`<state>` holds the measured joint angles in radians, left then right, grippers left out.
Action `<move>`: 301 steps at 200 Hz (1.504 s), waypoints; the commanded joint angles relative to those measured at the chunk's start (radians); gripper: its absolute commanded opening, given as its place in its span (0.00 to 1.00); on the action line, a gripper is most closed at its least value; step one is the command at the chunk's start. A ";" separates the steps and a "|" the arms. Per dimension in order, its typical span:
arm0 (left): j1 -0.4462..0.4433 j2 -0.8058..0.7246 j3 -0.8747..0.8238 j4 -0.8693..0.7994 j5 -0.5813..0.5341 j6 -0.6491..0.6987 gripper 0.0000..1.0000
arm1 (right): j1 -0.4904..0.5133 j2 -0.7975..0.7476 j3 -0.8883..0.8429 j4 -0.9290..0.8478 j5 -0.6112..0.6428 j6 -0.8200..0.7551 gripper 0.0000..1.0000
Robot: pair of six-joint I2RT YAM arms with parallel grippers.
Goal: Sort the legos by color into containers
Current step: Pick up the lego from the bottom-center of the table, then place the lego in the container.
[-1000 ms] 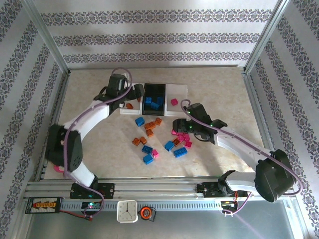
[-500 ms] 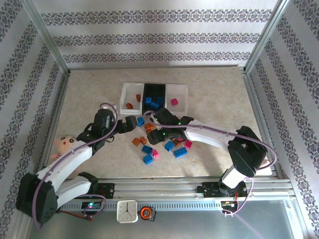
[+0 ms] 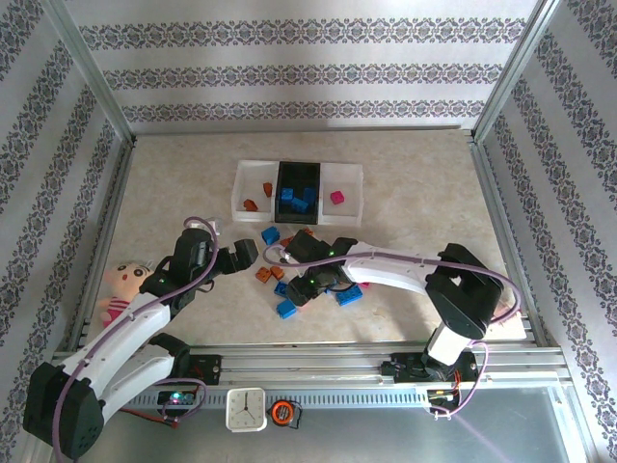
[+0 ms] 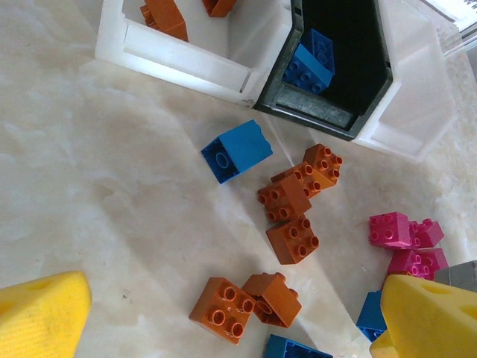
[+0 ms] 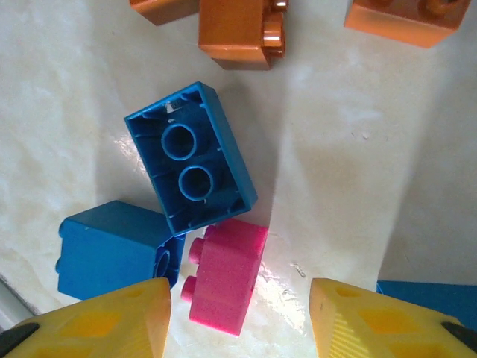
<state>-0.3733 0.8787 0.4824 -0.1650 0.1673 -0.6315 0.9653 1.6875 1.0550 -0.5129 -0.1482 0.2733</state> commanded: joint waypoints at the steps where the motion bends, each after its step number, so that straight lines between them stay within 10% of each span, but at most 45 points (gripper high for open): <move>1: -0.009 0.014 0.007 -0.015 -0.016 -0.011 1.00 | 0.016 0.027 0.008 -0.001 -0.022 -0.013 0.54; 62: -0.009 0.037 0.011 -0.019 -0.020 -0.014 1.00 | 0.020 0.064 0.004 0.014 -0.042 -0.015 0.56; 152: -0.009 0.044 0.011 -0.011 -0.023 -0.019 1.00 | 0.000 -0.035 -0.055 0.036 -0.007 0.002 0.22; 224: -0.010 0.070 -0.001 0.068 0.052 -0.016 1.00 | -0.313 -0.231 0.063 0.025 0.038 0.021 0.18; 301: -0.024 0.122 0.014 0.044 0.124 0.027 0.99 | -0.501 0.177 0.434 0.006 0.252 0.073 0.18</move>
<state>-0.3737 0.9882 0.4824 -0.1204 0.2565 -0.6357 0.4774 1.7473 1.4014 -0.4648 0.0021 0.3214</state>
